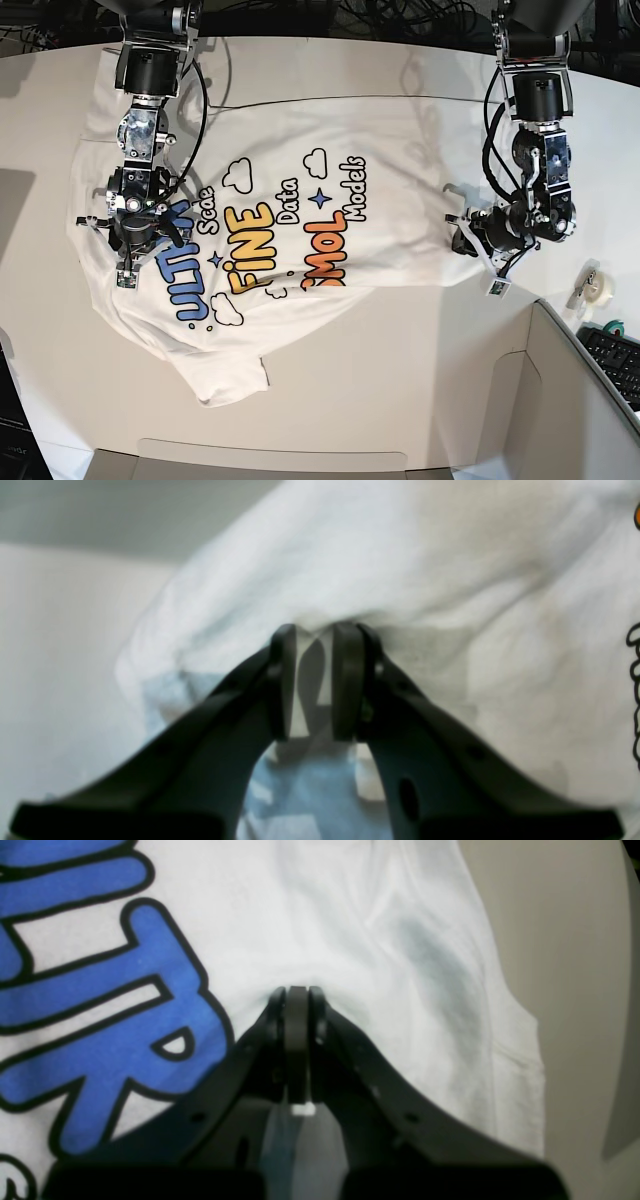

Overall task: Layout the t-shirt on the table in an organized manner, then fold the t-shirt properly
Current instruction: 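Open both grippers and lift them away from the shirt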

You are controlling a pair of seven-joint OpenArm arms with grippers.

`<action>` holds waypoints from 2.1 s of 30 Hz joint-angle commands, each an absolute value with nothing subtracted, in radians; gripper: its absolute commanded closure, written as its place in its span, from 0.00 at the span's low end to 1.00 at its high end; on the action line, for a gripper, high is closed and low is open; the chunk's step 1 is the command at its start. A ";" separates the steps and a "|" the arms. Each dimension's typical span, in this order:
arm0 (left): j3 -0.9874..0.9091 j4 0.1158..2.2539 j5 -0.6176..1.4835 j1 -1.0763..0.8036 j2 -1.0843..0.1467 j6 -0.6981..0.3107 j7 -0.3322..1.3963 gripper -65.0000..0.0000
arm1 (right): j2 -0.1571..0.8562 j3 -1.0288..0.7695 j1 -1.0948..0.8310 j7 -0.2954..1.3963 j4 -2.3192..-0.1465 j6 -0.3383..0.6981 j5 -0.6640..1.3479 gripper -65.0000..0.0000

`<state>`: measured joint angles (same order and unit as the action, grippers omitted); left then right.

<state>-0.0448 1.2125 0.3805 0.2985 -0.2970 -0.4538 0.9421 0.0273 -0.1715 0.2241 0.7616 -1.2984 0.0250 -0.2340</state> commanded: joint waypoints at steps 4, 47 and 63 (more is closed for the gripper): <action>-0.050 1.214 0.384 0.323 -0.309 -0.452 0.924 0.80 | 0.022 -0.173 0.213 0.835 -1.297 0.041 -0.214 0.98; -0.513 1.972 0.390 -0.007 -0.309 -0.452 1.133 0.67 | -0.082 -0.596 -0.236 0.831 -2.040 0.048 0.295 0.78; -0.676 2.018 0.547 -0.113 -0.275 -0.456 1.253 0.67 | 0.012 -0.928 -0.441 0.837 -2.040 0.124 0.969 0.78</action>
